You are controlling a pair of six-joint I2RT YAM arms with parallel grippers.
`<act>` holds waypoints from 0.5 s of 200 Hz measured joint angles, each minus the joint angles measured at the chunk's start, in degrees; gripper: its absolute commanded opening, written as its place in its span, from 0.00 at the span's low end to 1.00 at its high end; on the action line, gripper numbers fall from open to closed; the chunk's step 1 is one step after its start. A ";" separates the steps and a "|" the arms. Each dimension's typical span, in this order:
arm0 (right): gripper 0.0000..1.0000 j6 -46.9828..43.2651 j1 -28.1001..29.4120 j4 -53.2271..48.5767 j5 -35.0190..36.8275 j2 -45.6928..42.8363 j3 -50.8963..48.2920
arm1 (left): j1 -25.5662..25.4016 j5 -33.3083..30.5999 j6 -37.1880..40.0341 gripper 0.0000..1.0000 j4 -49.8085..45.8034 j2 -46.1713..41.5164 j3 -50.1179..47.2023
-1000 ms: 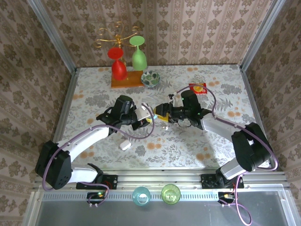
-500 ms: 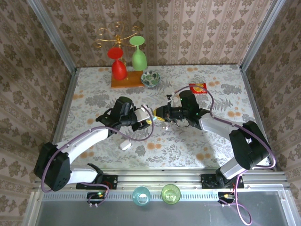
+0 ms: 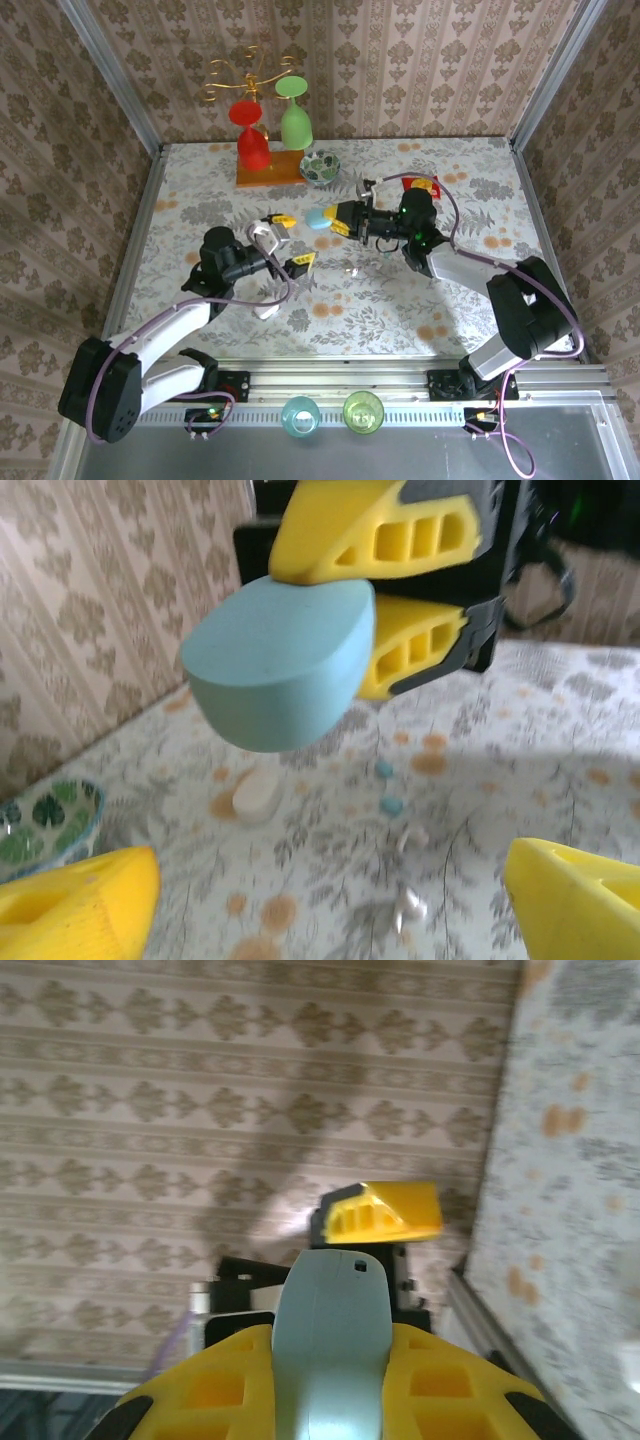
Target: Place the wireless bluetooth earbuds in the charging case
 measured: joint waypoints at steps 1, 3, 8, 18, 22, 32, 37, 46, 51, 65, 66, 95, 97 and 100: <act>0.07 0.66 0.02 0.83 0.00 0.20 0.00 | 0.00 0.07 -0.17 0.90 0.31 0.00 -0.04; 0.07 1.40 0.07 2.08 0.00 0.48 0.00 | 0.00 0.26 -0.66 0.90 1.16 0.00 -0.17; 0.07 3.10 0.13 4.31 0.02 1.07 0.00 | 0.02 0.61 -1.62 0.90 3.17 0.00 -0.37; 0.07 6.05 0.37 8.35 0.13 2.32 0.00 | 0.13 1.22 -3.50 0.89 6.95 0.20 -0.52; 0.07 7.19 0.59 9.49 0.15 2.75 0.00 | 0.22 1.49 -4.33 0.89 8.55 0.39 -0.52; 0.07 8.90 1.20 11.54 0.15 3.43 -0.02 | 0.42 1.97 -6.08 0.88 12.13 0.98 -0.52; 0.07 9.73 1.62 12.33 0.17 3.67 0.00 | 0.52 2.25 -7.04 0.87 13.84 1.42 -0.52; 0.07 10.71 2.38 13.42 0.17 3.80 0.00 | 0.79 2.86 -8.59 0.86 16.55 2.34 -0.52; 0.07 11.23 2.84 14.03 0.15 3.80 0.00 | 0.83 3.10 -9.46 0.84 17.81 2.91 -0.52; 0.07 11.89 3.67 15.58 0.15 3.80 0.00 | 1.11 4.24 -11.61 0.79 20.79 4.46 -0.52; 0.07 11.93 3.72 15.65 0.15 3.80 0.00 | 1.11 4.37 -11.69 0.78 21.07 4.59 -0.52; 0.07 12.94 4.59 16.59 0.20 3.80 -0.02 | 1.11 6.58 -15.50 0.70 25.90 7.06 -0.52; 0.06 12.94 4.63 16.63 0.24 3.80 -0.02 | 1.11 6.73 -15.76 0.70 26.14 7.10 -0.52; 0.06 12.98 4.66 16.65 0.28 3.80 -0.02 | 1.11 6.91 -15.82 0.69 26.47 7.19 -0.52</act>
